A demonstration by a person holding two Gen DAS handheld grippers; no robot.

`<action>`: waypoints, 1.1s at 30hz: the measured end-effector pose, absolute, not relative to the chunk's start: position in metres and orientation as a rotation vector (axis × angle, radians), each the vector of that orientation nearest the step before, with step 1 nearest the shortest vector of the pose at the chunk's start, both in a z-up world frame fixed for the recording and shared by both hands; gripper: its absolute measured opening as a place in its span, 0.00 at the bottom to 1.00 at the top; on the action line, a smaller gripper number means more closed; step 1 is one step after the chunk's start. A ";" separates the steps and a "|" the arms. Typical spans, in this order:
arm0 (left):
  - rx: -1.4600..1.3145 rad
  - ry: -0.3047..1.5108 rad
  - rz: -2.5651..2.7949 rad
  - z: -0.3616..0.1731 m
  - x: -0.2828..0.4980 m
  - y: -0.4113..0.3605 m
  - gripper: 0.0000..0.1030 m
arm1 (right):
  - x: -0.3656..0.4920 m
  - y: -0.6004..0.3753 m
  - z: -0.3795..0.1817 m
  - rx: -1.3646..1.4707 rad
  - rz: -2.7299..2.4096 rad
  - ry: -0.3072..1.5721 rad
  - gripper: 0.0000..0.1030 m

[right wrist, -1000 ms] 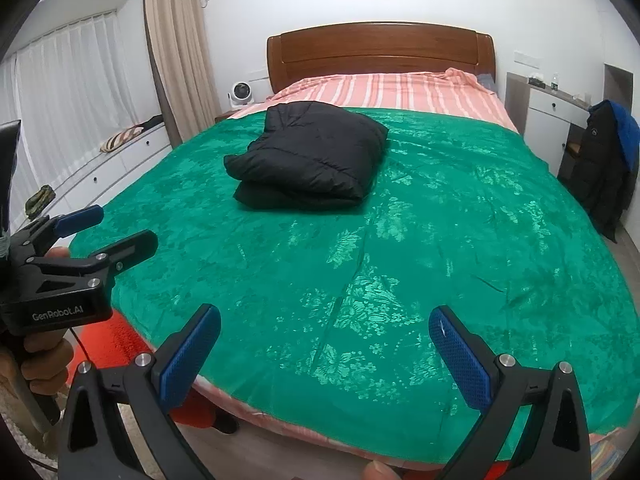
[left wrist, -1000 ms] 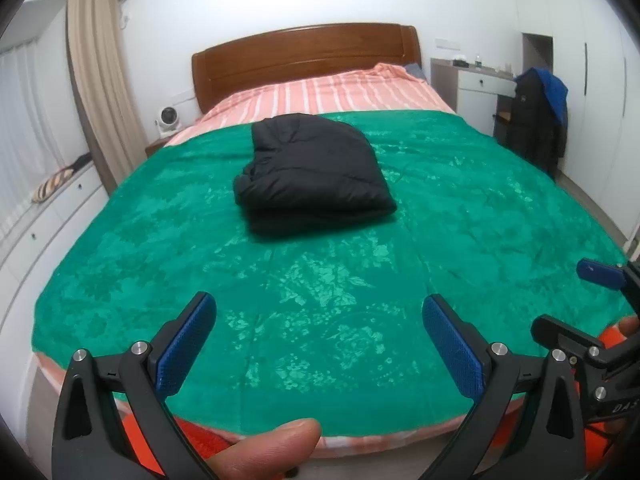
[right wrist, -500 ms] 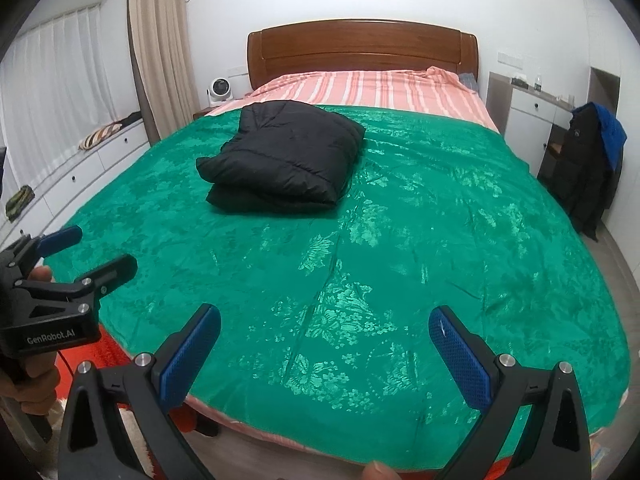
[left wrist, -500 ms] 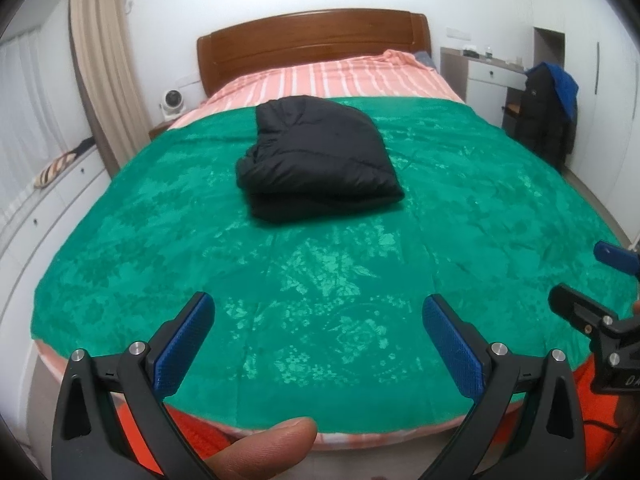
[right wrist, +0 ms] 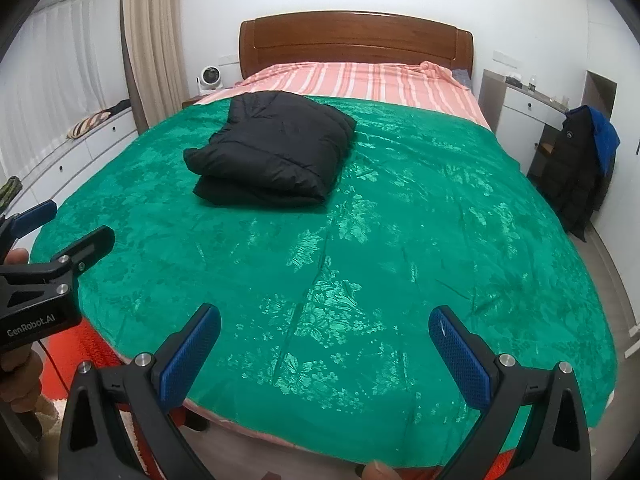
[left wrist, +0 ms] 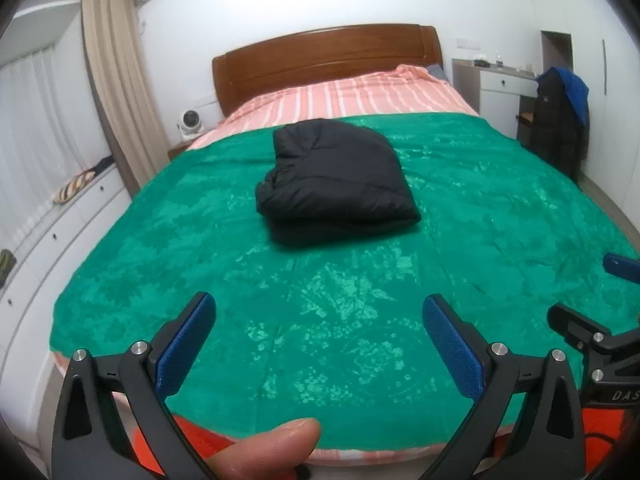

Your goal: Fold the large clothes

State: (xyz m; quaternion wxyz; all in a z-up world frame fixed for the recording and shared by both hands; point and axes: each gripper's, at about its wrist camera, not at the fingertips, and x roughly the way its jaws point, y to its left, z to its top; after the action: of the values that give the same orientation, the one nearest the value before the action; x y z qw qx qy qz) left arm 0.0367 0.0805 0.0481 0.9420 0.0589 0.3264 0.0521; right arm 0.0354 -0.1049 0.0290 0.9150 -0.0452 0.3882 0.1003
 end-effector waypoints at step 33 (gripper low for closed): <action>0.097 0.708 0.094 0.046 0.044 0.077 1.00 | 0.034 -0.096 0.047 -0.103 0.228 0.776 1.00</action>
State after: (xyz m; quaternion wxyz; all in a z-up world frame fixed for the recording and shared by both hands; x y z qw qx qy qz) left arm 0.0441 0.0774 0.0460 0.9358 0.0476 0.3462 0.0458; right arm 0.0345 -0.0962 0.0470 0.9180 -0.0500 0.3775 0.1111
